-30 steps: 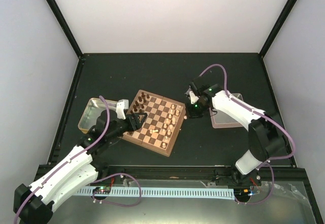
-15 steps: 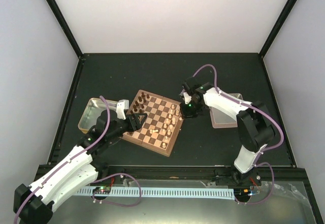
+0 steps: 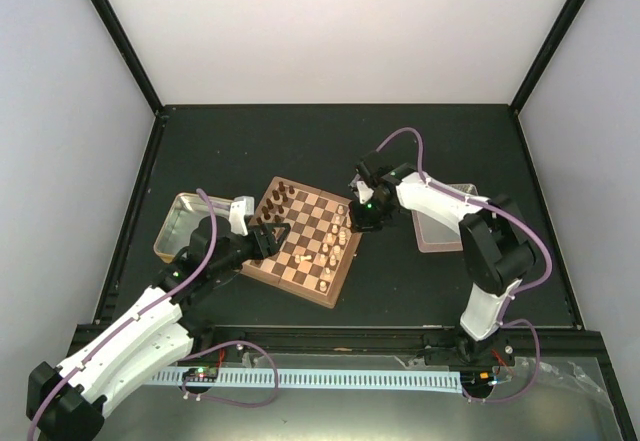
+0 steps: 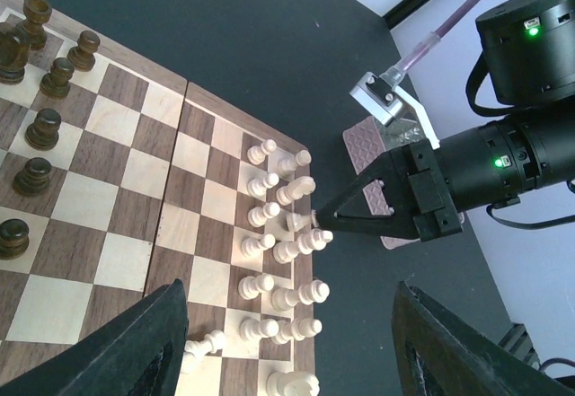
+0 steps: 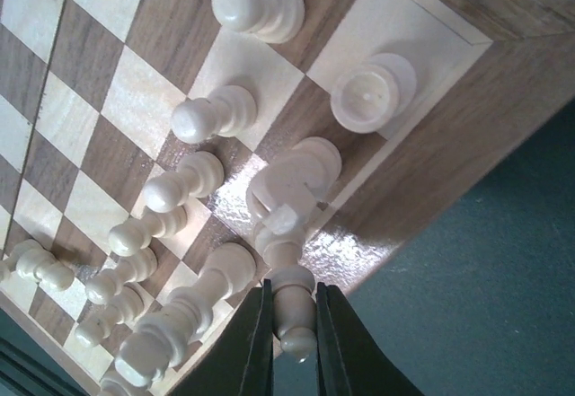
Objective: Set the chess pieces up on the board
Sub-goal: Place the chess piece on the chessboard, then pick up the chess piece from the chessboard.
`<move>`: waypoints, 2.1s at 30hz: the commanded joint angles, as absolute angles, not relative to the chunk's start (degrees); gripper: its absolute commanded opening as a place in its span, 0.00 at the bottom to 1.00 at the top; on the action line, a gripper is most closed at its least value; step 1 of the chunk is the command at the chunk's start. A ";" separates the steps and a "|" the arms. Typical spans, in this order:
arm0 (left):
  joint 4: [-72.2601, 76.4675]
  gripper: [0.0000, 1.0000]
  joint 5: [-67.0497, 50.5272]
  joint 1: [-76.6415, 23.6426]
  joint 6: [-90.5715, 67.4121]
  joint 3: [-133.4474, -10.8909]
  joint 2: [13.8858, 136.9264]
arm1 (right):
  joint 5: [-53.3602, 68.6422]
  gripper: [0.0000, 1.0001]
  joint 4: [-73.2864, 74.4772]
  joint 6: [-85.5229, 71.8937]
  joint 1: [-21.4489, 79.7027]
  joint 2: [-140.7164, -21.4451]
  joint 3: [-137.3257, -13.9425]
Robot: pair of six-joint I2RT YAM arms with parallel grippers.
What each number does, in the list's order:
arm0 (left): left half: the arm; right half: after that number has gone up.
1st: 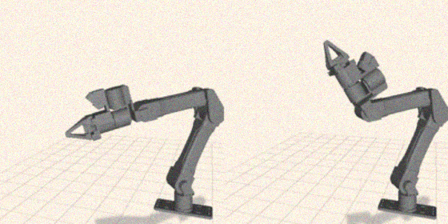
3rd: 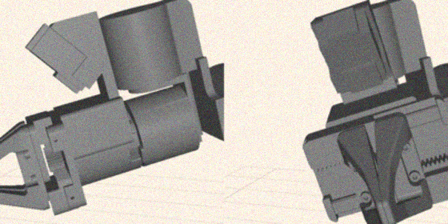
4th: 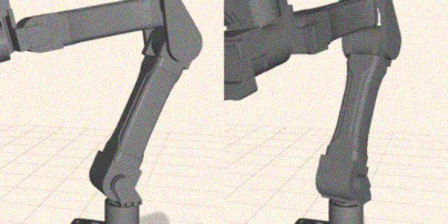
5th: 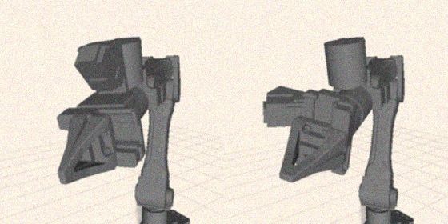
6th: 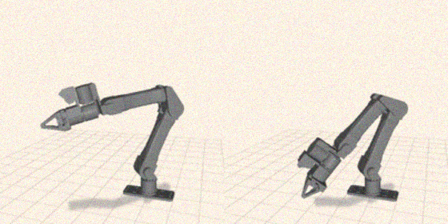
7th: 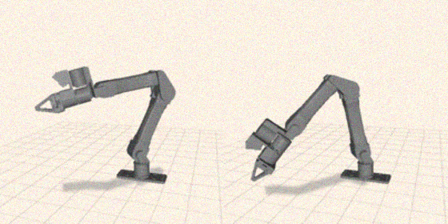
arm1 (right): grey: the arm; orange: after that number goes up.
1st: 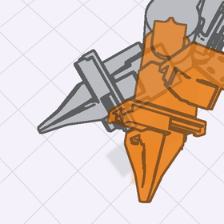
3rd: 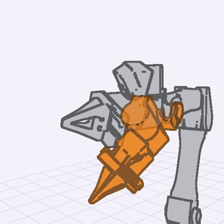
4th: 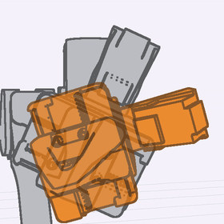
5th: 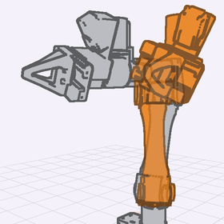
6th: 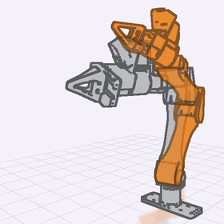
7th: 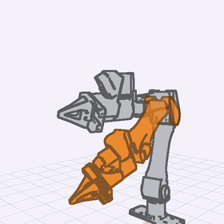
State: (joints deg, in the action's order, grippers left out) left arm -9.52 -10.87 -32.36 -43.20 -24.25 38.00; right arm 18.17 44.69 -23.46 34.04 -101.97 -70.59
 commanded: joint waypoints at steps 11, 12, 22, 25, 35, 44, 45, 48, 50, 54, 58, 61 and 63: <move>-9.59 0.64 -12.39 -32.17 -42.75 -25.33 38.23 | 18.90 0.21 41.88 -26.23 34.54 -102.03 -71.39; -9.61 0.64 -12.37 -32.17 -42.74 -25.32 38.28 | 18.95 0.21 41.64 -26.53 34.54 -101.78 -71.37; -8.77 0.64 -12.34 -32.09 -42.93 -24.92 38.24 | 18.90 0.24 40.70 -29.42 34.54 -100.12 -71.17; -8.41 0.64 -12.37 -32.17 -43.11 -24.50 38.04 | 18.13 0.24 40.69 -30.07 34.56 -99.19 -71.11; -9.09 0.64 -11.63 -32.13 -42.98 -23.91 36.71 | 13.10 0.29 41.96 -31.65 34.69 -92.58 -71.38; -13.19 0.64 -5.08 -32.14 -46.13 -22.47 34.56 | 4.80 0.38 46.04 -25.16 45.13 -95.29 -78.24; -13.85 0.64 -3.47 -32.09 -47.02 -21.90 33.82 | 4.19 0.39 46.24 -24.49 46.48 -96.13 -78.91; -14.50 0.64 0.52 -31.99 -49.61 -19.14 30.27 | 4.09 0.41 46.32 -22.63 50.47 -99.33 -80.37; -14.60 0.63 2.17 -31.99 -50.70 -17.39 27.53 | 4.55 0.41 46.32 -21.83 52.52 -101.39 -80.97; -14.50 0.63 2.56 -31.86 -51.30 -15.05 24.54 | 5.21 0.38 45.89 -21.50 55.22 -104.48 -81.49; -8.27 0.56 -4.44 -31.90 -48.56 -13.71 27.62 | 5.16 0.25 46.09 -22.80 55.81 -106.30 -81.82; -5.26 0.51 -9.88 -31.85 -47.32 -15.15 34.19 | 4.42 0.24 44.66 -24.96 55.73 -105.55 -81.20; -4.88 0.50 -13.60 -31.90 -45.13 -17.23 39.33 | 3.13 0.23 43.57 -26.68 55.64 -104.46 -80.75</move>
